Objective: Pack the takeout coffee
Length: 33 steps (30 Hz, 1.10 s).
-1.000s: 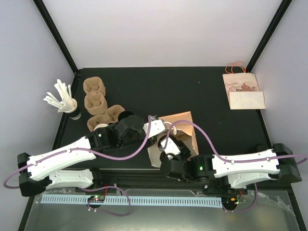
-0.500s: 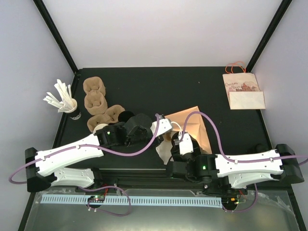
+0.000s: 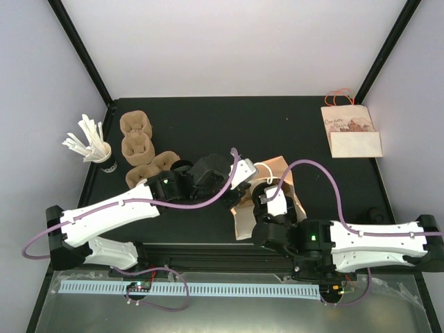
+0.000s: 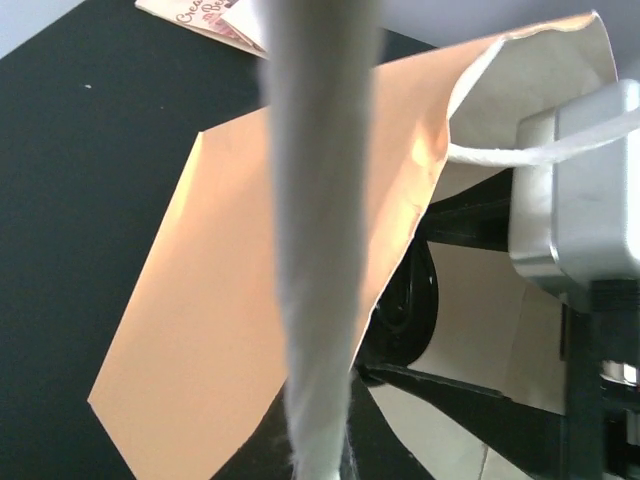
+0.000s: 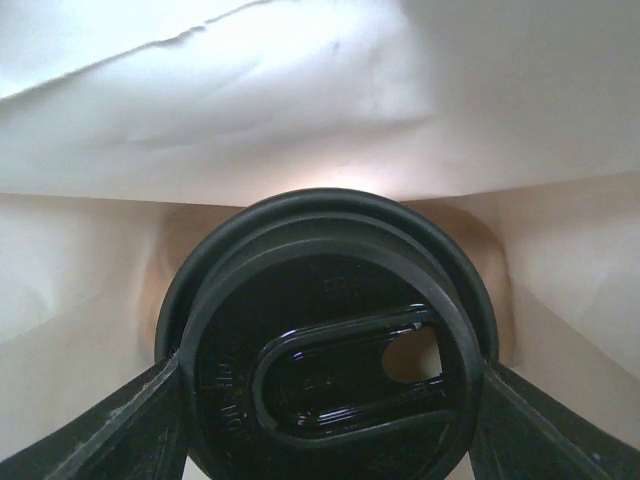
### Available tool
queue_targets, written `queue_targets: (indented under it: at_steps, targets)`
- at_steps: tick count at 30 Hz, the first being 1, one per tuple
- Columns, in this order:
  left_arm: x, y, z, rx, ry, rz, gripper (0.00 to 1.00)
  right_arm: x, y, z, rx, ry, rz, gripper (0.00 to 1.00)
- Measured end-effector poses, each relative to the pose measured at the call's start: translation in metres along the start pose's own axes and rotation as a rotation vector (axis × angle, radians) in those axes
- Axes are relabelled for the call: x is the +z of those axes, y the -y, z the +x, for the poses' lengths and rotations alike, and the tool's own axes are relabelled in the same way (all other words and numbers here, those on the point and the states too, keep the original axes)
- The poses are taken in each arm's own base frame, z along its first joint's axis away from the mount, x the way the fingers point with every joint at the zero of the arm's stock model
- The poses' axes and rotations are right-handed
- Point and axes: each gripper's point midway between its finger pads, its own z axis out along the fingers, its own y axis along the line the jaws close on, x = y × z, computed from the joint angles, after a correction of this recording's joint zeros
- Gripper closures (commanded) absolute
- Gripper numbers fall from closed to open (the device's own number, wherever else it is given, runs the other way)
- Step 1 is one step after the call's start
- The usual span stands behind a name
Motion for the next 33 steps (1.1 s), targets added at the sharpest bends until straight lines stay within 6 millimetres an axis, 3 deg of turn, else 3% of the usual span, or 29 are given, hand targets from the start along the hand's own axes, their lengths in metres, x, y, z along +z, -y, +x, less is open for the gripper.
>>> queue_targets:
  at_steps: [16,25,33]
  targets:
    - [0.010,0.005,-0.010,-0.094,-0.026,0.017,0.98,0.000,0.041,-0.006,0.038,-0.058,0.210,0.51]
    - [0.010,0.005,-0.008,-0.131,-0.069,0.008,0.97,0.001,0.015,-0.009,0.001,-0.007,-0.045,0.53]
    - [0.000,0.003,-0.017,-0.242,-0.097,0.022,0.96,0.006,0.007,-0.025,-0.033,-0.035,-0.024,0.55]
